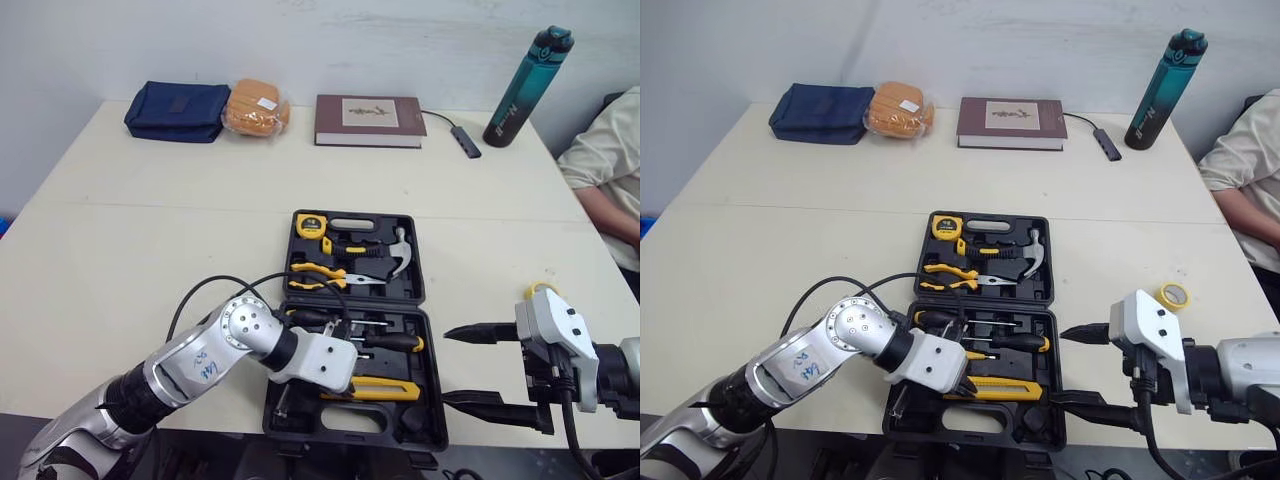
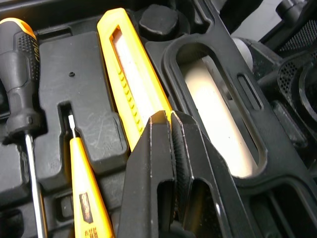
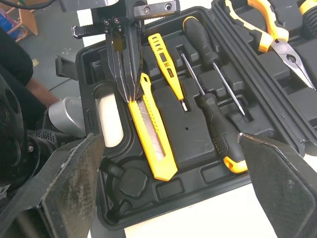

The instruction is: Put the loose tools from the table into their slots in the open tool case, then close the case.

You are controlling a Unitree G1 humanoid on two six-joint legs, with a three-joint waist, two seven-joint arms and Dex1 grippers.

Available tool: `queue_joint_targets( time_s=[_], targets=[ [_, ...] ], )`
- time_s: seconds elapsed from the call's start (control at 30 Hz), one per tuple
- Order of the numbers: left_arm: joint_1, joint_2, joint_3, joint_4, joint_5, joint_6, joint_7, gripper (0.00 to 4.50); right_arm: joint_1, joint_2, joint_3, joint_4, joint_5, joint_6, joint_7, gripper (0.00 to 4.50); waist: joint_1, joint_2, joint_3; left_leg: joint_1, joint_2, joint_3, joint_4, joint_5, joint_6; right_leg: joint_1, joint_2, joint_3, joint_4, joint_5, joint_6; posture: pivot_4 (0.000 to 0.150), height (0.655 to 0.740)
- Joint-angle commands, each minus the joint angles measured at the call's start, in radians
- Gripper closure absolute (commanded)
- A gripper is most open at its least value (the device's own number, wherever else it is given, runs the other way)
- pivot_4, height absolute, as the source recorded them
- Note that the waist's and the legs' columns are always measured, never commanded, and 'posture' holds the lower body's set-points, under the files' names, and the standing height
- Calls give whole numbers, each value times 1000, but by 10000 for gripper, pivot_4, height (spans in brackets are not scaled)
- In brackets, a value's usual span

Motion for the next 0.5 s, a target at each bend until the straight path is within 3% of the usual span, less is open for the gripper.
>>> queue_joint_targets(
  time_s=[0.03, 0.27, 0.5],
  targets=[
    [67, 86, -93, 80, 102, 56, -32, 44510, -1, 7, -42, -28, 23, 3, -7, 0, -1, -1, -2, 0, 0, 0, 0, 0, 0, 0, 0, 0, 0, 0, 0, 1500, 7400],
    [79, 95, -67, 88, 84, 79, -10, 44510, -6, 3, -48, -25, 34, 7, -16, 0, -1, -2, -15, 1, 0, -1, -5, 0, 0, 1, 0, 0, -2, -1, -2, 1500, 7400],
    [43, -88, 100, 48, -124, 218, 34, 44510, -13, 1, -39, -23, 39, 7, -26, 0, 6, -1, -15, 1, -1, -2, -6, 0, 0, -2, -1, -1, -2, -1, -1, 1500, 7400]
  ],
)
